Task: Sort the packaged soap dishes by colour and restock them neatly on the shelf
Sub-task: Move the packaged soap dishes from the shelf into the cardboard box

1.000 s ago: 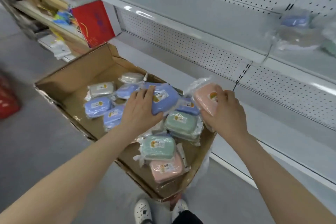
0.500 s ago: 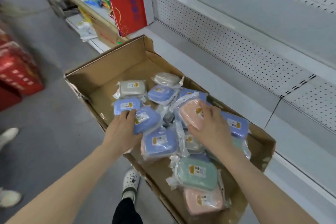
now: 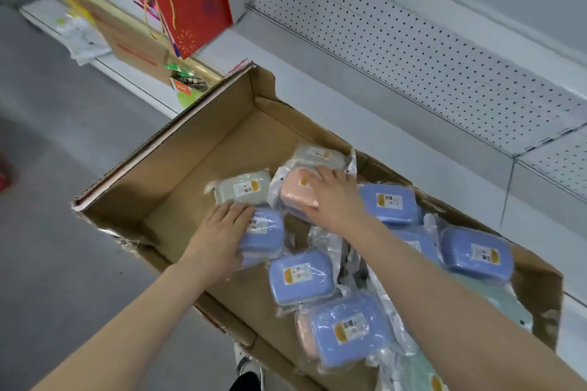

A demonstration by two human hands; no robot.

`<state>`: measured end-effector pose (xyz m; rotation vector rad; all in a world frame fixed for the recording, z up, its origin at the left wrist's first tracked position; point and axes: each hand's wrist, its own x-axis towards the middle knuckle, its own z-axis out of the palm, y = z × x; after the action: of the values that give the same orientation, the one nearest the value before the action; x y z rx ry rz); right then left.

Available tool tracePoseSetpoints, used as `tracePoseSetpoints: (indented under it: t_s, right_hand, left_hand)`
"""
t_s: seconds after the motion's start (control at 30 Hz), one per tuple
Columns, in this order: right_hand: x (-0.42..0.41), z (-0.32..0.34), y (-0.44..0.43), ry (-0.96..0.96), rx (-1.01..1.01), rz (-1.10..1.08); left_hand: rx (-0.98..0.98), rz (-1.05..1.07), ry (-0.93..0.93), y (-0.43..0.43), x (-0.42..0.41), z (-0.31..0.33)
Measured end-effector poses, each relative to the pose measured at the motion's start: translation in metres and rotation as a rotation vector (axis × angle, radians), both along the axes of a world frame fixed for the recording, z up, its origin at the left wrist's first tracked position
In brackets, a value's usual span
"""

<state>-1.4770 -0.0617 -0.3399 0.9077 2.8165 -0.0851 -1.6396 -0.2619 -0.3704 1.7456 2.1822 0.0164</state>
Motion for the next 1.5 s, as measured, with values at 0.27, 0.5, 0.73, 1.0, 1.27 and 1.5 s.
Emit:
tracePoseSetpoints:
  t_s: [0.27, 0.5, 0.73, 1.0, 1.27, 1.5]
  right_hand:
    - [-0.012, -0.009, 0.004, -0.029, 0.033, 0.07]
    - [0.029, 0.026, 0.001, -0.08, 0.066, 0.146]
    - [0.125, 0.093, -0.026, 0.034, 0.157, 0.067]
    - [0.305, 0.17, -0.079, 0.185, 0.344, -0.12]
    - [0.526, 0.189, -0.15, 0.306, 0.522, -0.428]
    - [0.685, 0.18, -0.199, 0.289, 0.602, -0.645]
  left_hand:
    - [0.047, -0.094, 0.007, 0.012, -0.009, -0.007]
    - [0.096, -0.137, -0.016, 0.02, -0.003, 0.031]
    - [0.207, -0.297, 0.031, 0.04, 0.043, 0.106]
    - [0.546, -0.596, 0.16, 0.061, 0.186, 0.188]
    - [0.77, -0.648, -0.02, 0.075, 0.415, 0.215]
    - [0.805, -0.727, -0.193, 0.08, 0.598, 0.214]
